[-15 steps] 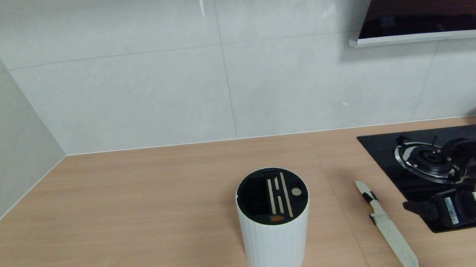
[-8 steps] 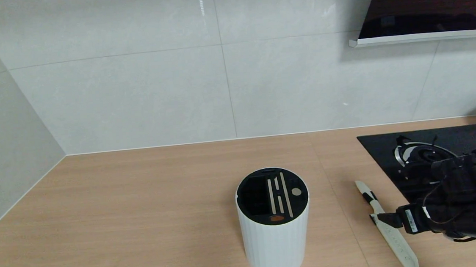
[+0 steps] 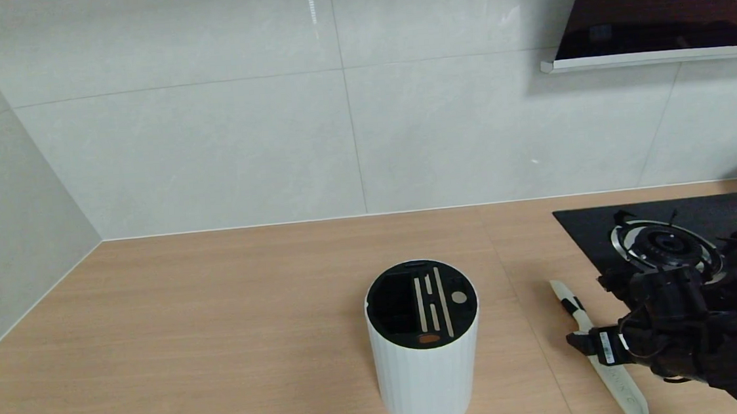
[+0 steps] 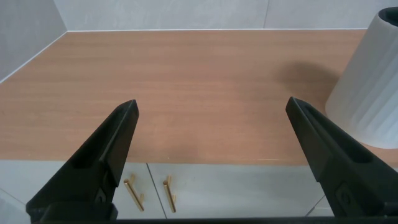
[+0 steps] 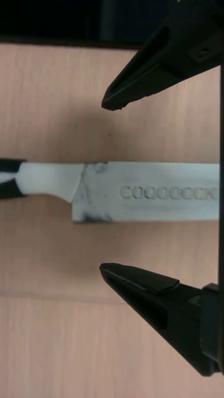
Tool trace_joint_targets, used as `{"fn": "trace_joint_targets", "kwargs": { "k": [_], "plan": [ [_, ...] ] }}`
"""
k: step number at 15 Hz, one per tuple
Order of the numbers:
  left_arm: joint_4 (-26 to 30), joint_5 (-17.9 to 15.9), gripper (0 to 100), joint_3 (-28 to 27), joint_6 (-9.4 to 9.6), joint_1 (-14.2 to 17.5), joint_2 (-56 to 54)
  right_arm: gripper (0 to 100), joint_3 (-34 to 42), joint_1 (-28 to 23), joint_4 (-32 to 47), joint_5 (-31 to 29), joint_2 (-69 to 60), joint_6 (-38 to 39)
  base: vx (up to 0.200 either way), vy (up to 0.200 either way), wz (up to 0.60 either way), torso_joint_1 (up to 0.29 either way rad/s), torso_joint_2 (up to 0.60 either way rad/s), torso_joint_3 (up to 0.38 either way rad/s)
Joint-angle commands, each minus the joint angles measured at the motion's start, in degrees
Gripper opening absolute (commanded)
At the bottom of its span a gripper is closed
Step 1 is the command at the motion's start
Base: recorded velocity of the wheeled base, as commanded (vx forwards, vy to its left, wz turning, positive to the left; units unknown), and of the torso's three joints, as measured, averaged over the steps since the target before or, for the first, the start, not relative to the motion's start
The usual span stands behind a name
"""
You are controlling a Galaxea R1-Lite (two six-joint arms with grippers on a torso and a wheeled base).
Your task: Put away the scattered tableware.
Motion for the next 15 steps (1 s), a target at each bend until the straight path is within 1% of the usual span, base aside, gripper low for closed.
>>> {"fn": "trace_joint_targets", "kwargs": {
  "k": [1,4,15],
  "plan": [
    [0.0,0.0,100,0.0,-0.01,0.0,0.0,100,1.3,0.9,-3.4,-0.5,4.3,0.0,0.000,0.000,0.00,0.000,0.00,0.000],
    [0.0,0.0,100,0.0,-0.01,0.0,0.0,100,2.2,0.9,-8.4,-1.2,6.7,0.0,0.000,0.000,0.00,0.000,0.00,0.000],
    [0.0,0.0,100,0.0,-0.10,0.0,0.0,100,1.9,1.0,-8.6,-1.3,7.9,0.0,0.000,0.000,0.00,0.000,0.00,0.000]
  ]
}}
